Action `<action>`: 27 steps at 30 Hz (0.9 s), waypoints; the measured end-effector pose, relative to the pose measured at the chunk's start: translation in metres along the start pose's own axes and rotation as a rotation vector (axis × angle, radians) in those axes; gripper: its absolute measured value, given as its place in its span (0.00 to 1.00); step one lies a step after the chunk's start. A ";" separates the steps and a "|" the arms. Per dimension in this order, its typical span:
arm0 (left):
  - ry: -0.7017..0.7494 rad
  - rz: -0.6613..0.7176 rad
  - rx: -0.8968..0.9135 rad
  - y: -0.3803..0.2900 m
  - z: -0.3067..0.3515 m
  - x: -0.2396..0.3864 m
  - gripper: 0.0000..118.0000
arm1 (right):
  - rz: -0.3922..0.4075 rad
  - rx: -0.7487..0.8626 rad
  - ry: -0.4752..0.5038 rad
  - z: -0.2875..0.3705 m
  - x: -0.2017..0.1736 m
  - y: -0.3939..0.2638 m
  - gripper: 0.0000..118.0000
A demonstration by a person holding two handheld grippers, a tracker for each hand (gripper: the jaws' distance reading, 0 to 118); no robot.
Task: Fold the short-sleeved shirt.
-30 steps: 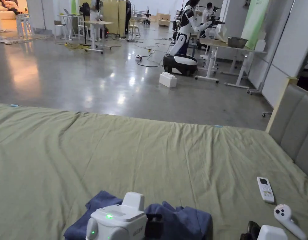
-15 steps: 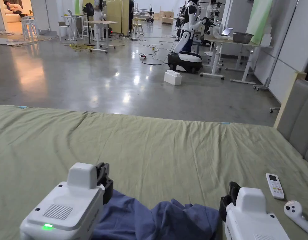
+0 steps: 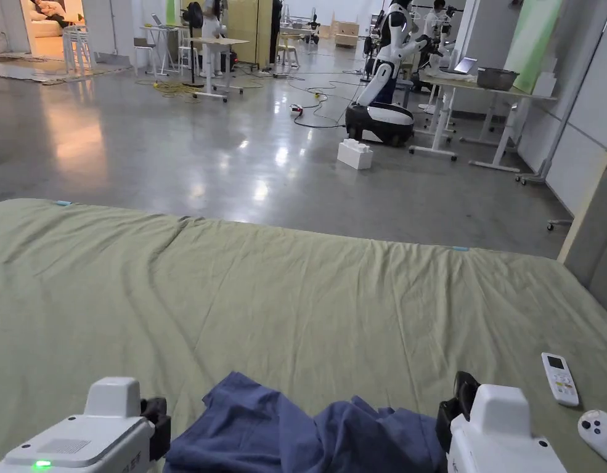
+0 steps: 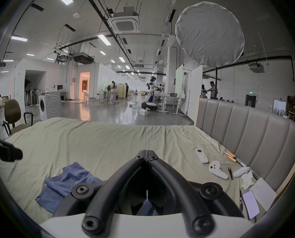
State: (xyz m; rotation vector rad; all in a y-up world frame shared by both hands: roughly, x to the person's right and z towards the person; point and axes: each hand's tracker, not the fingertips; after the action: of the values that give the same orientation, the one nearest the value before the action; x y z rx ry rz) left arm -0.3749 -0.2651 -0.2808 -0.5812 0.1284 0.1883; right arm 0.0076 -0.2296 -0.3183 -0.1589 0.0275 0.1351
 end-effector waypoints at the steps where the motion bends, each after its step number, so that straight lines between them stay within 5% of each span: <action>1: 0.004 0.023 -0.019 -0.006 -0.008 -0.005 0.00 | 0.000 -0.010 0.002 -0.001 0.000 -0.003 0.01; 9: -0.031 0.074 -0.341 -0.029 -0.082 -0.021 0.01 | 0.013 -0.085 0.008 -0.010 -0.002 -0.023 0.01; 10: -0.022 0.071 -0.365 -0.034 -0.087 -0.021 0.08 | 0.016 -0.092 0.008 -0.010 -0.001 -0.025 0.01; 12: 0.019 0.037 -0.456 -0.044 -0.101 -0.016 0.54 | 0.021 -0.107 0.007 -0.012 0.000 -0.030 0.00; 13: 0.037 0.019 -0.478 -0.049 -0.105 -0.013 0.70 | 0.024 -0.114 0.006 -0.013 0.000 -0.032 0.01; 14: 0.058 0.005 -0.503 -0.055 -0.111 -0.011 0.73 | 0.029 -0.123 0.003 -0.014 0.001 -0.035 0.01; 21: 0.112 -0.115 -0.507 -0.069 -0.117 0.014 0.70 | 0.031 -0.181 -0.003 -0.024 0.007 -0.050 0.01; 24: 0.089 -0.184 -0.501 -0.070 -0.112 0.030 0.44 | 0.026 -0.209 -0.009 -0.032 0.015 -0.056 0.00; 26: 0.056 -0.196 -0.499 -0.071 -0.112 0.034 0.13 | 0.017 -0.239 -0.018 -0.041 0.024 -0.059 0.01; 27: 0.029 -0.193 -0.502 -0.071 -0.112 0.034 0.08 | -0.004 -0.284 -0.012 -0.048 0.030 -0.063 0.01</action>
State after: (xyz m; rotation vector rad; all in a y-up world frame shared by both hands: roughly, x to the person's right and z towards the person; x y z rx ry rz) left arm -0.3346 -0.3811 -0.3420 -1.0916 0.0509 0.0211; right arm 0.0454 -0.2945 -0.3566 -0.4419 -0.0046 0.1357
